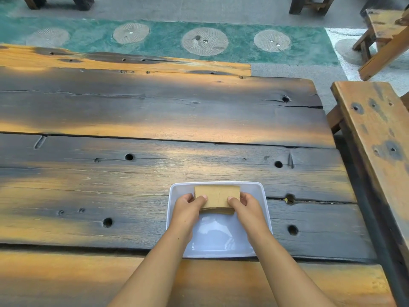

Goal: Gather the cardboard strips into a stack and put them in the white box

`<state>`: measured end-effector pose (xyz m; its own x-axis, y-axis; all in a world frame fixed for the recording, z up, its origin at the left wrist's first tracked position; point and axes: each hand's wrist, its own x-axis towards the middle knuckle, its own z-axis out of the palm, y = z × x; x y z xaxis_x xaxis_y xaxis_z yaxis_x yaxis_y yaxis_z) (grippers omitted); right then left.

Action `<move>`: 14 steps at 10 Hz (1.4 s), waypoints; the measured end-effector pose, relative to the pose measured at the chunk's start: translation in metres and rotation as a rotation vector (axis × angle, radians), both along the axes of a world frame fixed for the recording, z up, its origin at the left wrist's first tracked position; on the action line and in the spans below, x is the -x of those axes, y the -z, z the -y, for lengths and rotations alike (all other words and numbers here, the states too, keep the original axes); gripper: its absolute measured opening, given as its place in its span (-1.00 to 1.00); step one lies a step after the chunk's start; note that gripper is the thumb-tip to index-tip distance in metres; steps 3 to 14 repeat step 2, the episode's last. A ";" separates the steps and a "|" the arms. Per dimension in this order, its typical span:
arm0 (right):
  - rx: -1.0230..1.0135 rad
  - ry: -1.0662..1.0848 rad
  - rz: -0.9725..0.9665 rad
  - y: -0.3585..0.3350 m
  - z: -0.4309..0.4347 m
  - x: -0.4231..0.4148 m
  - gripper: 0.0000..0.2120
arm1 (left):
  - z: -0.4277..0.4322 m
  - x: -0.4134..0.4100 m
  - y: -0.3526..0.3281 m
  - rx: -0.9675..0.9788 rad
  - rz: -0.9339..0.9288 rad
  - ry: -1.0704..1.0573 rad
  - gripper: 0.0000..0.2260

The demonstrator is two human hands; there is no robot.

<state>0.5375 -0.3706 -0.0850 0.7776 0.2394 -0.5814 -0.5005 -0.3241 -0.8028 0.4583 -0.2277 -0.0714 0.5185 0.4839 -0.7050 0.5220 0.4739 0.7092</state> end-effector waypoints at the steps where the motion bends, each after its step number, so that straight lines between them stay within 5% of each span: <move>1: 0.008 -0.032 0.012 -0.013 0.005 0.006 -0.92 | 0.001 0.006 -0.011 -0.051 0.005 0.028 -0.90; 2: 0.098 -0.070 0.021 -0.036 0.012 0.019 -0.56 | 0.006 0.018 -0.037 -0.119 0.003 0.065 -0.90; 14: 0.098 -0.070 0.021 -0.036 0.012 0.019 -0.56 | 0.006 0.018 -0.037 -0.119 0.003 0.065 -0.90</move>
